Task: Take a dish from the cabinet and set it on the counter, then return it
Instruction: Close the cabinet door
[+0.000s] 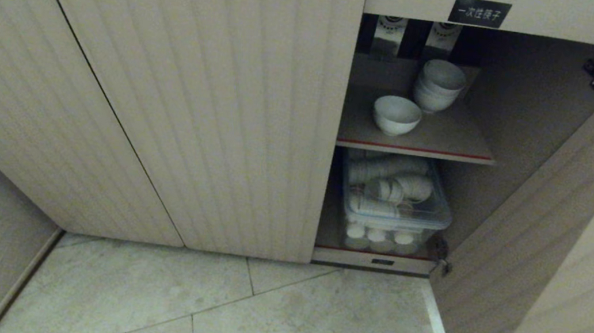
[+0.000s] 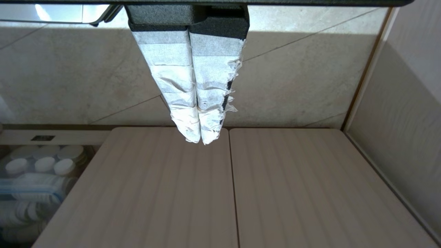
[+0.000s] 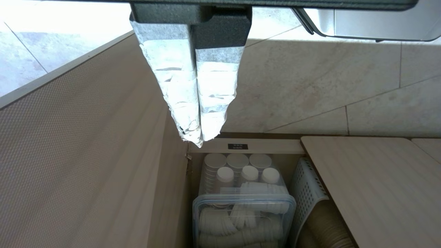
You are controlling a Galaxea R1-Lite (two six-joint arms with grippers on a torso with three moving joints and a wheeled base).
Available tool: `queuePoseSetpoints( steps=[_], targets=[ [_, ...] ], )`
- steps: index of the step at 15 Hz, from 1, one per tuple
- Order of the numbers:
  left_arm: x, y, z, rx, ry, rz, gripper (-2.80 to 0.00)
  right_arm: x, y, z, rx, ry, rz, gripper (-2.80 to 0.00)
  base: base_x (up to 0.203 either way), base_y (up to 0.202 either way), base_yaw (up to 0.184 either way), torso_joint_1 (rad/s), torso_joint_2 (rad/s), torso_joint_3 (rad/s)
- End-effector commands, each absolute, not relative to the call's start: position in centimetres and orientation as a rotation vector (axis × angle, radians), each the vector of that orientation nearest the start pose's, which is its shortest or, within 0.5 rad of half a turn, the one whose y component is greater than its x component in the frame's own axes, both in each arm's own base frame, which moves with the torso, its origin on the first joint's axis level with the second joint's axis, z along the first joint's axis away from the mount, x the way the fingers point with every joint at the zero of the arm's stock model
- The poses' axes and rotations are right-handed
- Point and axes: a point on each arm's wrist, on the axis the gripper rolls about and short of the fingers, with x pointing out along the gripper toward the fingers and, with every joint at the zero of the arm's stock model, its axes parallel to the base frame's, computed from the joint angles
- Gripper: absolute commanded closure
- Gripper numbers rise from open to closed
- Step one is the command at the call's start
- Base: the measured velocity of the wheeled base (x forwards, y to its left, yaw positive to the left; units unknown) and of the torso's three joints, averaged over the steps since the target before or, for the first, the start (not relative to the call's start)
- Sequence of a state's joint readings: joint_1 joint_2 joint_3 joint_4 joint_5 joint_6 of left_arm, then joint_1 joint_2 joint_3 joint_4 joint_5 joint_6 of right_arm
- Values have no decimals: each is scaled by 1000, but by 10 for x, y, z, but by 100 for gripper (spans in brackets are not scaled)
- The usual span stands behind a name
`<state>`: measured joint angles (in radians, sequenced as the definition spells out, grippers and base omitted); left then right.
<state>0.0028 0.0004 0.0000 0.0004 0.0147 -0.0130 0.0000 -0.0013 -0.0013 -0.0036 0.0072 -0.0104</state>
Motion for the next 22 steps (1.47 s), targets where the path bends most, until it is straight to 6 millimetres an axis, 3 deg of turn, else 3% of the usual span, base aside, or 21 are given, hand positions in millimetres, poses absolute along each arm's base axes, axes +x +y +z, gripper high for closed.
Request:
queuePoseSetpoints(
  steps=[1, 22],
  targets=[
    [-23, 0, 75, -14, 0, 18, 0, -23, 0, 76, -11, -5, 8, 0, 0, 0, 0, 0, 0, 0],
    [-23, 0, 75, -14, 0, 17, 0, -23, 0, 76, -11, -6, 8, 0, 0, 0, 0, 0, 0, 0]
  ],
)
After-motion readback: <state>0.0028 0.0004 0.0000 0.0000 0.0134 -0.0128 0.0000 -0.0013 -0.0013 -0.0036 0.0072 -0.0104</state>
